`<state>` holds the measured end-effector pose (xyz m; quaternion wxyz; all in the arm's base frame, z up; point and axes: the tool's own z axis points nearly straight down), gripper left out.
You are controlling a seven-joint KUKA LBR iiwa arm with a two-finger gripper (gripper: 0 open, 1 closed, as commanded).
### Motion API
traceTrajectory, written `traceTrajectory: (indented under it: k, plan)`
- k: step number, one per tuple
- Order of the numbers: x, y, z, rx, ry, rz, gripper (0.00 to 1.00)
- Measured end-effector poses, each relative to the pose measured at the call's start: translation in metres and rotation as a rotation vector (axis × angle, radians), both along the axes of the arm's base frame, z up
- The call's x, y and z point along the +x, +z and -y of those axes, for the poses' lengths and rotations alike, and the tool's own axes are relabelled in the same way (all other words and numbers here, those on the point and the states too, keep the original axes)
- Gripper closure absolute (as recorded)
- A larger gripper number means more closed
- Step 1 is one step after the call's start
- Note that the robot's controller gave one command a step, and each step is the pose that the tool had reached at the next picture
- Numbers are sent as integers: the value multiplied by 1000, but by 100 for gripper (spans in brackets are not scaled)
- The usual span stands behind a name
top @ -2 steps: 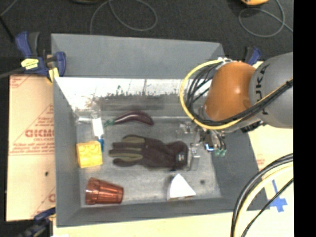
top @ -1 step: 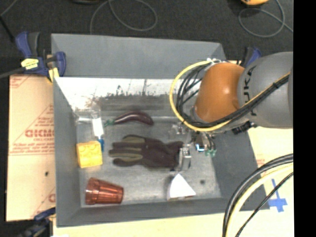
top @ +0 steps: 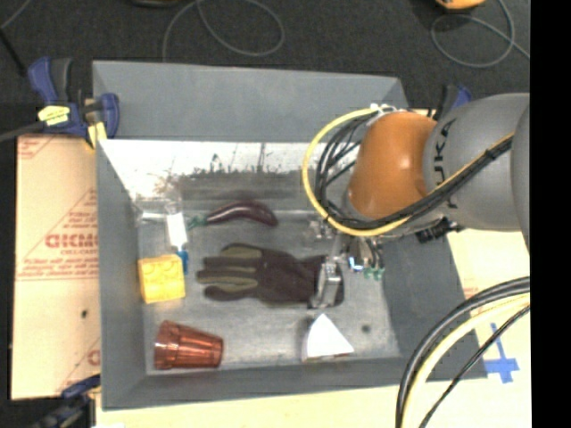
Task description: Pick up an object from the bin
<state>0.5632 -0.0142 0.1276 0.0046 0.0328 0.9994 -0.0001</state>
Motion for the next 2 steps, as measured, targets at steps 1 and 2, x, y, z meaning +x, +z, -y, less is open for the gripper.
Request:
traceTrajectory:
  k: [1,2]
  plan:
    - [-1,-57,-7,1,-152,-8,0]
    - [7,-57,-10,0,-124,5,100]
